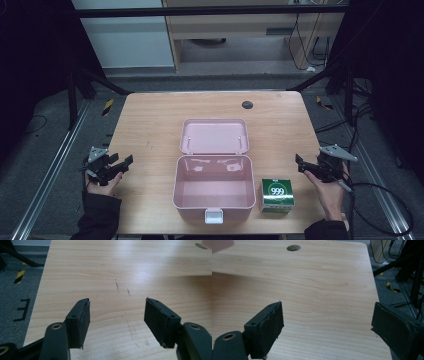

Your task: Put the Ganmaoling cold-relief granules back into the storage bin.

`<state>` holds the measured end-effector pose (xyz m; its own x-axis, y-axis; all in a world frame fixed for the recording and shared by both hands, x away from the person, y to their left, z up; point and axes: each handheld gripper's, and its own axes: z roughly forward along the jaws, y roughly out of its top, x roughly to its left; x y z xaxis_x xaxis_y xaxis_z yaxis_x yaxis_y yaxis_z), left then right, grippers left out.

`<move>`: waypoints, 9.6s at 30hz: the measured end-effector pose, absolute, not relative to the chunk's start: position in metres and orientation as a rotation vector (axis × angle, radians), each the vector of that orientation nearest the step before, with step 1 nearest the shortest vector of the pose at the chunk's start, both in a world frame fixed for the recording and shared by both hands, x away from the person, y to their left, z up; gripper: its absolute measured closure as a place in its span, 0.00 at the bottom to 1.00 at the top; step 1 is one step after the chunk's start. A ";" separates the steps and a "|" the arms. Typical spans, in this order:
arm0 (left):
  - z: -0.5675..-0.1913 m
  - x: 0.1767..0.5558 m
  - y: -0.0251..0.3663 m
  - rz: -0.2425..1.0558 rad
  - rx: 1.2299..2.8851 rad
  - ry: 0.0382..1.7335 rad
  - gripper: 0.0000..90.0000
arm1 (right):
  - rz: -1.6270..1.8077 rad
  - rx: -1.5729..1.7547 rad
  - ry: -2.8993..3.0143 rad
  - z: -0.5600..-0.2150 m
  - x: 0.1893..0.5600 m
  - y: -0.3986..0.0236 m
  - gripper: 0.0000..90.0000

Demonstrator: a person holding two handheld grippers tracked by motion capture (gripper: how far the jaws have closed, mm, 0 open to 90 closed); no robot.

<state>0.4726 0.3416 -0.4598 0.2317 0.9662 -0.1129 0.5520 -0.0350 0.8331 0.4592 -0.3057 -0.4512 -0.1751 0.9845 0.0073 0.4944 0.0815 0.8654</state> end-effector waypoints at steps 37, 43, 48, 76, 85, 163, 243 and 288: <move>-0.470 0.473 0.330 0.623 1.835 1.398 0.42 | 1.001 1.106 2.102 -0.362 0.452 -0.285 0.09; -0.471 0.474 0.328 0.627 1.848 1.395 0.42 | 0.960 1.007 2.173 -0.345 0.451 -0.273 0.09; -0.471 0.474 0.327 0.629 1.857 1.392 0.42 | 0.934 0.932 2.234 -0.333 0.451 -0.263 0.08; -0.472 0.474 0.324 0.619 1.887 1.373 0.43 | 0.643 0.527 2.621 -0.327 0.444 -0.223 0.05; -0.472 0.474 0.324 0.618 1.888 1.372 0.43 | 0.571 0.447 2.719 -0.335 0.441 -0.216 0.05; -0.474 0.475 0.323 0.622 1.906 1.366 0.42 | 0.310 0.253 3.021 -0.428 0.442 -0.190 0.03; -0.474 0.475 0.323 0.621 1.914 1.366 0.42 | 0.478 0.352 2.960 -0.358 0.443 -0.212 0.18; -0.473 0.475 0.322 0.619 1.918 1.361 0.43 | 0.474 0.263 2.911 -0.279 0.441 -0.170 0.18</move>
<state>0.4751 0.3224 -0.4734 0.3356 0.9419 -0.0120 0.6103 -0.2077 0.7645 0.4413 -0.1698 -0.2795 -0.9681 0.2019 -0.1482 0.1444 0.9335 0.3282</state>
